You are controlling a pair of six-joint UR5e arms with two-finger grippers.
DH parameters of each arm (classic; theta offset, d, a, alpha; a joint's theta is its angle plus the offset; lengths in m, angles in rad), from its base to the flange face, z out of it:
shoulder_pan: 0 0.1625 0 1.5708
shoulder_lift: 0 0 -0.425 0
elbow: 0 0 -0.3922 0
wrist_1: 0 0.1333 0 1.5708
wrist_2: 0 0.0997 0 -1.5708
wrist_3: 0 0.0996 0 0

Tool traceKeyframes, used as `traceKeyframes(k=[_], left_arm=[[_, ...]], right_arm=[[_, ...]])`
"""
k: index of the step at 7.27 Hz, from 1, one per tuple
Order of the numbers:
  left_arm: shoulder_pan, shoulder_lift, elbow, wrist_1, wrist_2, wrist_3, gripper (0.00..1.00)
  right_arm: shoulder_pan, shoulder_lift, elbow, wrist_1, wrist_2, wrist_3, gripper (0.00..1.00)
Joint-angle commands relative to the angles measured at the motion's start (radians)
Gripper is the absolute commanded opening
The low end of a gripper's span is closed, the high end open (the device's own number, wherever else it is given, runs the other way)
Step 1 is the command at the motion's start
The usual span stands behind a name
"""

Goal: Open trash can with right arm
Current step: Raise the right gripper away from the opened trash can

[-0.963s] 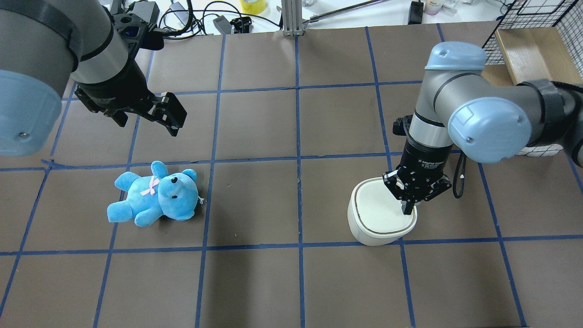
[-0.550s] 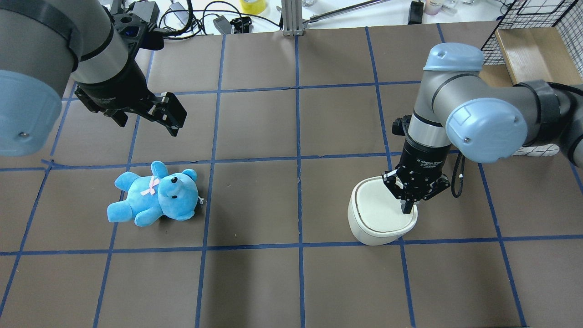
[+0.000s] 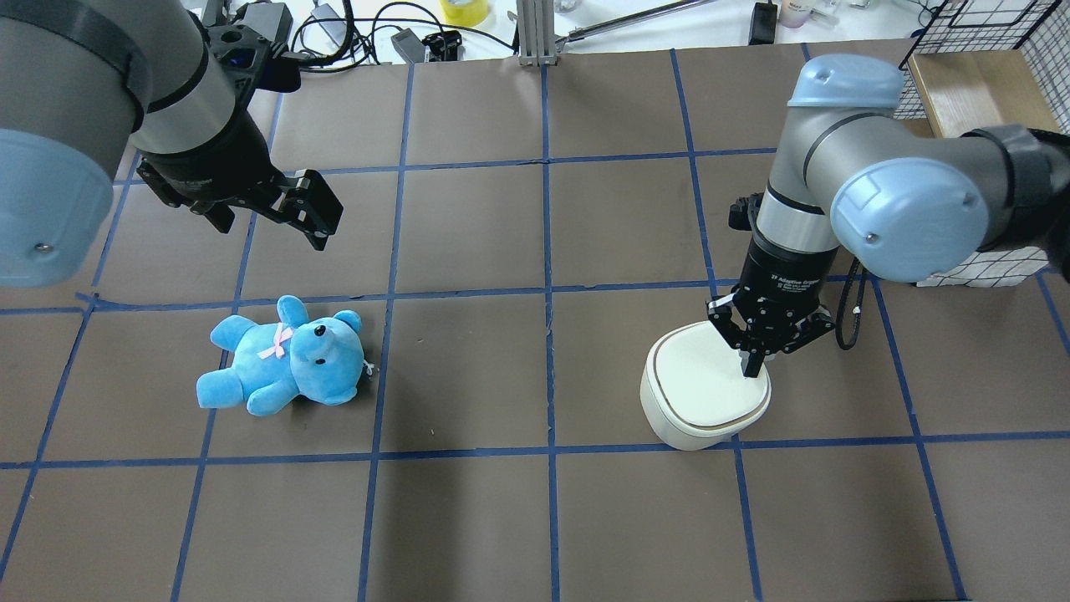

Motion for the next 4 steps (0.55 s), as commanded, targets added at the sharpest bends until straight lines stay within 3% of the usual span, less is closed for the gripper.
traceKeyframes(k=[1,2,4], left_arm=[[0.0,0.0,0.0,0.0,0.0,0.0,1.0],[0.0,0.0,0.0,0.0,0.0,0.0,1.0],[0.0,0.0,0.0,0.0,0.0,0.0,1.0]], right_arm=[[-0.001,-0.022,-0.147,0.078,0.002,0.006,0.81],[-0.001,-0.036,-0.213,0.089,0.002,0.006,1.0],[-0.001,-0.038,-0.326,0.101,-0.021,0.012,1.0]])
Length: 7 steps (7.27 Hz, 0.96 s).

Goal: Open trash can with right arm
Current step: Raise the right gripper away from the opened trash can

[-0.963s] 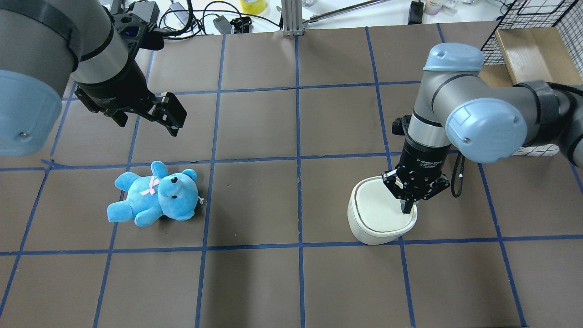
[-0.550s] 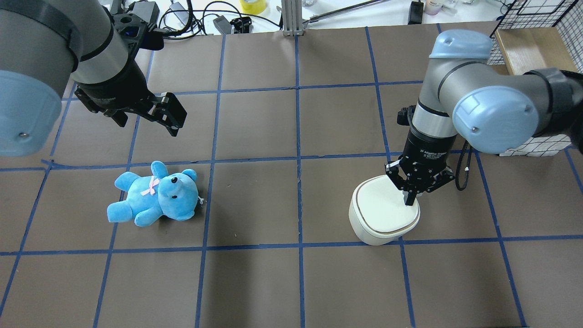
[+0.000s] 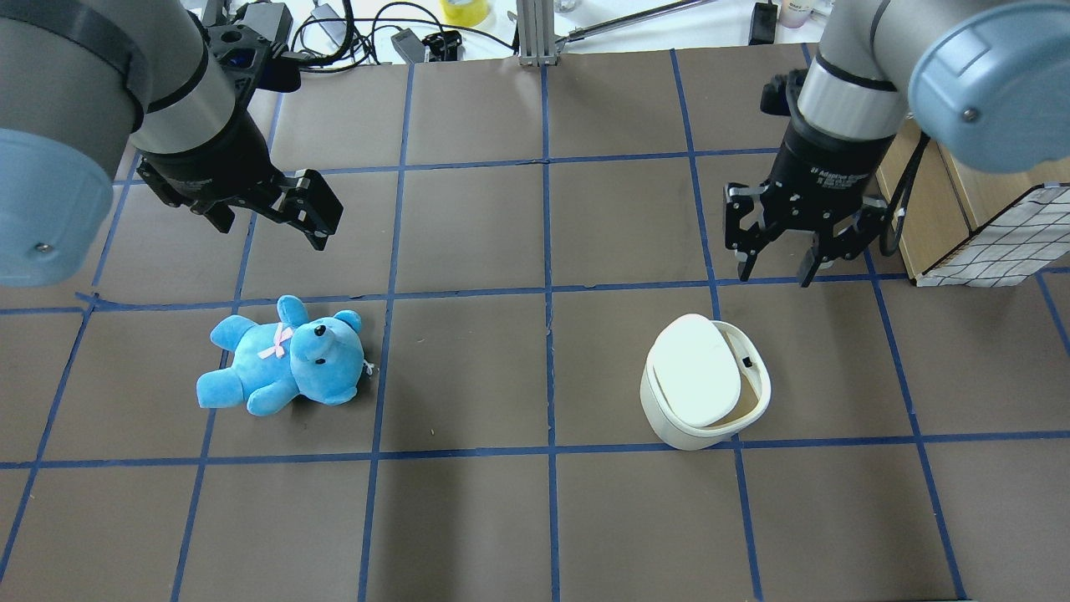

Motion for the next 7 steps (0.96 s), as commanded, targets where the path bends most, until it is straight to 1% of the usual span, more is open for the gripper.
traceKeyframes(k=[1,2,3,7], left_arm=[[0.0,0.0,0.0,0.0,0.0,0.0,1.0],[0.0,0.0,0.0,0.0,0.0,0.0,1.0],[0.0,0.0,0.0,0.0,0.0,0.0,1.0],[0.0,0.0,0.0,0.0,0.0,0.0,1.0]], right_arm=[[-0.002,-0.002,-0.106,-0.011,-0.042,0.004,1.0],[-0.002,-0.005,-0.117,-0.076,-0.087,0.002,1.0],[-0.002,-0.023,-0.117,-0.104,-0.089,0.004,1.0],[0.0,-0.045,-0.113,-0.115,-0.082,0.006,1.0]])
